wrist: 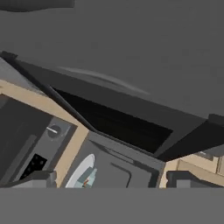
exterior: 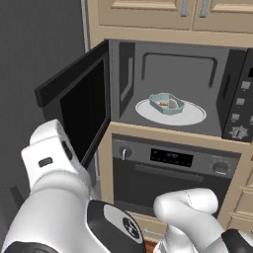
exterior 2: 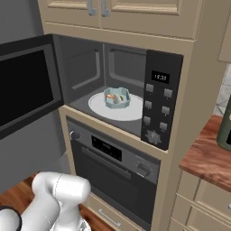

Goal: Place the tupperware containing the shrimp and garlic meal in the microwave. Close the microwave door and press the start button to reheat the meal.

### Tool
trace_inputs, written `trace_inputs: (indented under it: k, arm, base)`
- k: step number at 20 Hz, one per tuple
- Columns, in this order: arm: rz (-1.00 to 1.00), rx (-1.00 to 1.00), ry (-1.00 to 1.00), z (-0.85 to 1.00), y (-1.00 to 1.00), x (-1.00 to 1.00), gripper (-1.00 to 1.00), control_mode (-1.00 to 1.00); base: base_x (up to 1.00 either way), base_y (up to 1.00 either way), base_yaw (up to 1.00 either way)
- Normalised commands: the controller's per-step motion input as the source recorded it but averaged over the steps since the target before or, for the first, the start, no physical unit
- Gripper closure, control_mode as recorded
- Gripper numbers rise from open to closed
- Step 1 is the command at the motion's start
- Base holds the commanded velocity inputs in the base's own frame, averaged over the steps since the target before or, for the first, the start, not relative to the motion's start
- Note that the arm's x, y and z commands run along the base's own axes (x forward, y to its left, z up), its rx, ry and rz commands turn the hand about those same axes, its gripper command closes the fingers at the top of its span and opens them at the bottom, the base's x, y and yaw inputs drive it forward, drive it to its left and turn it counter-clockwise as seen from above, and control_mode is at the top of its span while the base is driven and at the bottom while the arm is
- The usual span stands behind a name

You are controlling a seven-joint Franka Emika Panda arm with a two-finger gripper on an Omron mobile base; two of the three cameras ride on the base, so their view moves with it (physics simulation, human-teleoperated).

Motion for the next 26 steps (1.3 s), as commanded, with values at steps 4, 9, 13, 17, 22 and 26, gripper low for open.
trace_inputs:
  k: [4,9,13,17,22,26]
  arm:
    - [0.0,-0.02,0.02,-0.09,0.23,0.09,-1.0,-1.0]
    - [0.0,0.0,0.0,-0.2,0.14,0.2,-1.0,-1.0]
    - [0.04,0.0,0.0,-0.22,0.03,0.3,-1.0,-1.0]
    - [0.1,0.0,0.0,-0.31,0.0,0.29,-1.0,-1.0]
    - [0.15,0.0,-0.05,-0.39,0.0,0.29,-1.0,-1.0]
    - [0.17,0.0,-0.1,-0.29,0.04,0.29,-1.0,-1.0]
  base:
    - [0.0,0.0,0.0]
    - [0.0,0.0,0.0]
    - [0.0,0.0,0.0]
    - [0.0,0.0,0.0]
    - [0.0,0.0,0.0]
    - [0.0,0.0,0.0]
